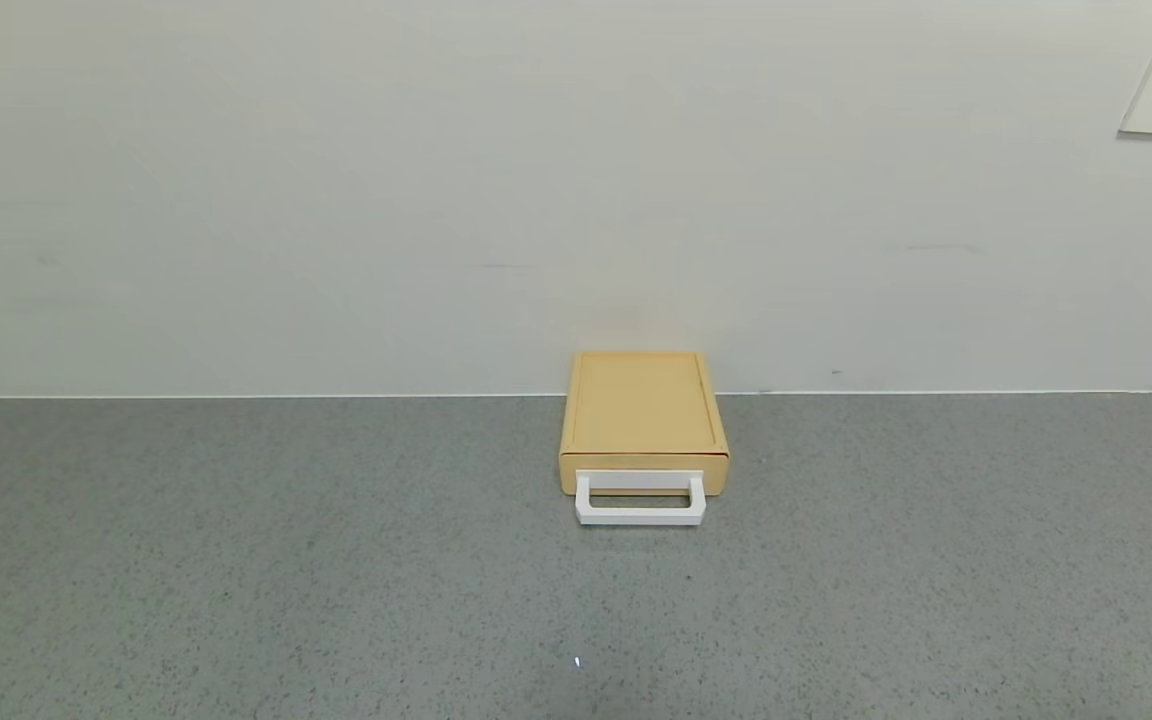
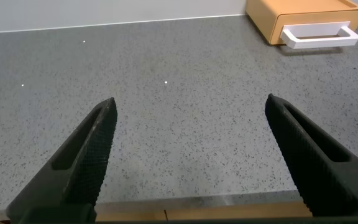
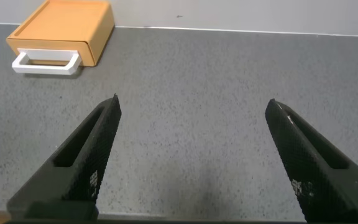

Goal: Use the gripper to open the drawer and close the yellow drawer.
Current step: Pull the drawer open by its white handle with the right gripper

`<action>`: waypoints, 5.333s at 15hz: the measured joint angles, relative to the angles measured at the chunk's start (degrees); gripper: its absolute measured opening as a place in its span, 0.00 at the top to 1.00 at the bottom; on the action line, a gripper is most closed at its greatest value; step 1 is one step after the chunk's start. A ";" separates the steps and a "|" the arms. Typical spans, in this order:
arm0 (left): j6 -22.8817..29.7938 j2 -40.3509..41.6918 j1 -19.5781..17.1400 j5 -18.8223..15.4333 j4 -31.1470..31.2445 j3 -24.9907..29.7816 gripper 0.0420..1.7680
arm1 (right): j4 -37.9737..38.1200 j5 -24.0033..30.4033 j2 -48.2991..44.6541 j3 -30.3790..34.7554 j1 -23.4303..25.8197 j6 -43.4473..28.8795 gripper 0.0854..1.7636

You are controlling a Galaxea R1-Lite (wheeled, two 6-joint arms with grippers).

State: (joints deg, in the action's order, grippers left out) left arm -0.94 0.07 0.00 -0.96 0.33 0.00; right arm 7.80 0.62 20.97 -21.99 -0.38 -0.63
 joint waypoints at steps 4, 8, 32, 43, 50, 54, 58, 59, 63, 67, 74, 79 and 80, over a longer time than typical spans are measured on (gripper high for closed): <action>0.00 0.00 -0.02 0.02 0.00 0.00 0.03 | 0.62 0.06 23.54 -15.26 -1.71 -1.90 0.03; 0.00 0.00 0.00 0.00 0.02 0.00 0.03 | 3.44 -1.13 47.06 -32.09 -8.22 -6.14 0.03; 0.00 0.00 -0.02 0.00 0.00 0.00 0.03 | 21.63 -16.03 111.71 -86.53 -40.57 -47.79 0.03; -0.02 0.00 -0.02 0.00 0.00 0.00 0.03 | 23.97 -16.30 117.31 -91.67 -41.87 -51.70 0.03; 0.00 0.00 -0.05 0.00 0.02 0.00 0.03 | 24.38 -16.08 116.98 -91.58 -41.95 -50.82 0.03; 0.00 0.00 0.00 0.02 0.02 0.00 0.03 | 24.17 -15.95 116.63 -91.60 -41.96 -50.88 0.03; 0.00 0.00 0.00 0.02 0.02 0.00 0.03 | 24.06 -15.97 117.43 -91.65 -41.70 -53.71 0.03; -0.02 0.00 -0.02 0.00 0.00 0.00 0.03 | 24.16 -15.92 117.54 -91.65 -41.62 -54.41 0.03; 0.00 0.00 0.00 0.00 0.02 0.00 0.03 | 24.14 -15.92 117.94 -91.67 -40.98 -56.26 0.03; 0.00 0.00 0.00 0.00 0.00 0.00 0.03 | 23.83 -15.71 118.72 -91.67 -40.57 -56.50 0.03; -0.02 0.00 -0.02 0.00 0.02 0.00 0.03 | 23.28 -14.90 119.75 -91.76 -40.46 -56.48 0.03; 0.00 0.00 -0.02 0.00 0.02 0.00 0.03 | 24.16 -13.07 119.74 -91.76 -40.50 -55.65 0.03; 0.00 0.00 -0.02 0.02 0.02 0.00 0.03 | 24.44 -12.74 119.69 -91.76 -40.52 -55.52 0.03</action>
State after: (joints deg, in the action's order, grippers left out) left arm -0.94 0.07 -0.02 -0.94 0.35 0.00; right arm 32.24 -12.12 140.66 -113.75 -40.90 -56.15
